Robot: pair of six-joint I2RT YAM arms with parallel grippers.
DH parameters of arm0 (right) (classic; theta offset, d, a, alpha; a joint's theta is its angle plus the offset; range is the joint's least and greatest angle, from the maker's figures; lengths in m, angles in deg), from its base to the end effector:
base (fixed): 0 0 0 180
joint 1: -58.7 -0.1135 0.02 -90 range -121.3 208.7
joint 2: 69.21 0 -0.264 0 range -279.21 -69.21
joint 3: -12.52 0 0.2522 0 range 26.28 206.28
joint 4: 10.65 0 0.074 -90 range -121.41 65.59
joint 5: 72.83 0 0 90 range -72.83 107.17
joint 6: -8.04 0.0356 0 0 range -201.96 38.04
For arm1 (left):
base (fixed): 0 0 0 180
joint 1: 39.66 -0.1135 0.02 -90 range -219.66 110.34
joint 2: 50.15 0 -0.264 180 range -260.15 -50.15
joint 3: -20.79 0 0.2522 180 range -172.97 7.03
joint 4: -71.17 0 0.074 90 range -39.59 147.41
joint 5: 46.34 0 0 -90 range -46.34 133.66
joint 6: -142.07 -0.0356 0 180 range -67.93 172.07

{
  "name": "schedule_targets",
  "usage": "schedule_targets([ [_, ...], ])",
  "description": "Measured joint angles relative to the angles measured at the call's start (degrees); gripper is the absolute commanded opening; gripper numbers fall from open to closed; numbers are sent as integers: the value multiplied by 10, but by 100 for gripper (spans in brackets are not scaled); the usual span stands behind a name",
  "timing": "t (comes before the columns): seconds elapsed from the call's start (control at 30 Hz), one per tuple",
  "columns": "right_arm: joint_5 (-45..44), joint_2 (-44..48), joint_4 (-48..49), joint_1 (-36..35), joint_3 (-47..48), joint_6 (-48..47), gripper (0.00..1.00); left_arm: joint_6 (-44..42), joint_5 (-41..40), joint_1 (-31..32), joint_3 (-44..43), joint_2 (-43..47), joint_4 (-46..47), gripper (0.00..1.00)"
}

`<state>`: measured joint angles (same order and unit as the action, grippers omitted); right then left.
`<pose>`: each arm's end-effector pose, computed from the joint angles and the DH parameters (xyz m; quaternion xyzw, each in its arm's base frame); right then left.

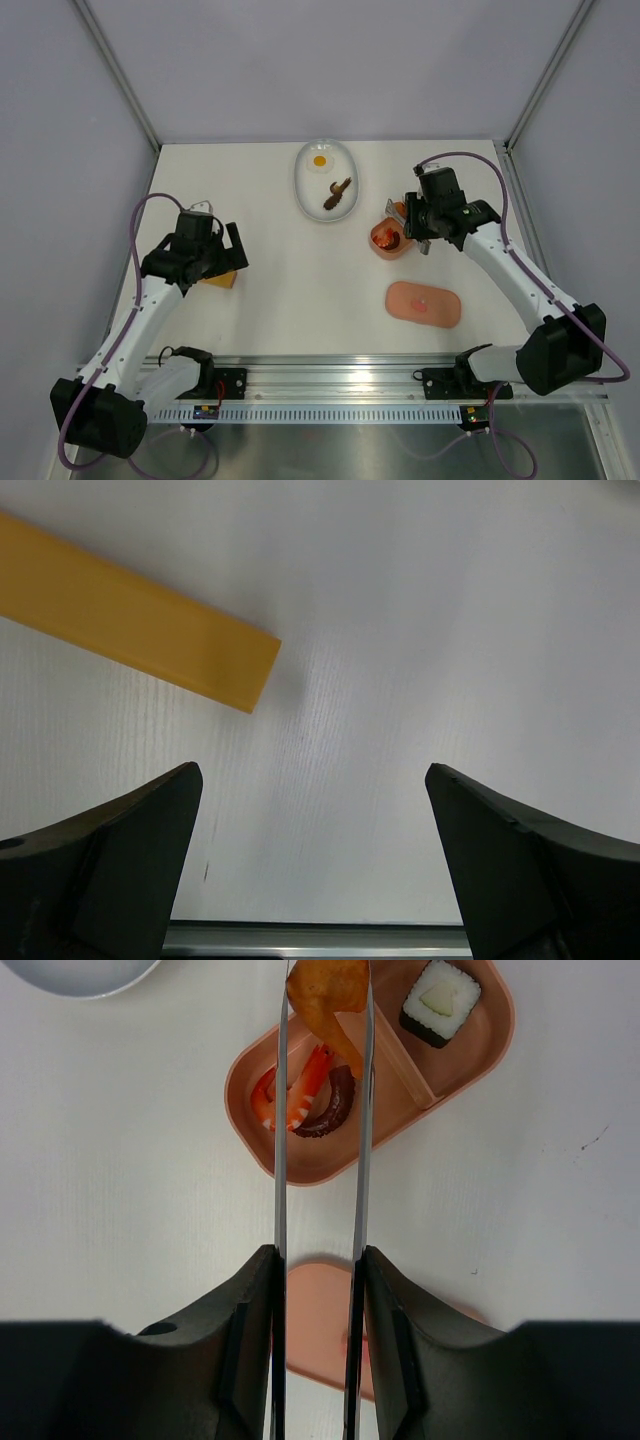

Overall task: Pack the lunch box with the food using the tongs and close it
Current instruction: Place the fake food in the packing box.

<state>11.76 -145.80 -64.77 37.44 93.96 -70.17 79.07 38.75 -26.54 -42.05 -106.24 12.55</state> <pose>0.2635 0.0989 0.3087 -0.0609 0.9346 0.0565 0.3458 0.1865 -0.0403 0.2761 -0.1280 0.9357 -0.0739 0.3204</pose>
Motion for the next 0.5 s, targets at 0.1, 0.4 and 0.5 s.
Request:
schedule_targets([
  [0.1, -2, 9, -1, 0, -8, 0, 23, 0, 0, 2, 0, 0, 0, 99],
  [0.4, -7, 27, -11, 1, -39, 6, 24, 0, 0, 9, 0, -12, 1, 99],
  [0.5, -8, 27, -14, 1, -46, 7, 25, 0, 0, 12, 0, -14, 4, 99],
])
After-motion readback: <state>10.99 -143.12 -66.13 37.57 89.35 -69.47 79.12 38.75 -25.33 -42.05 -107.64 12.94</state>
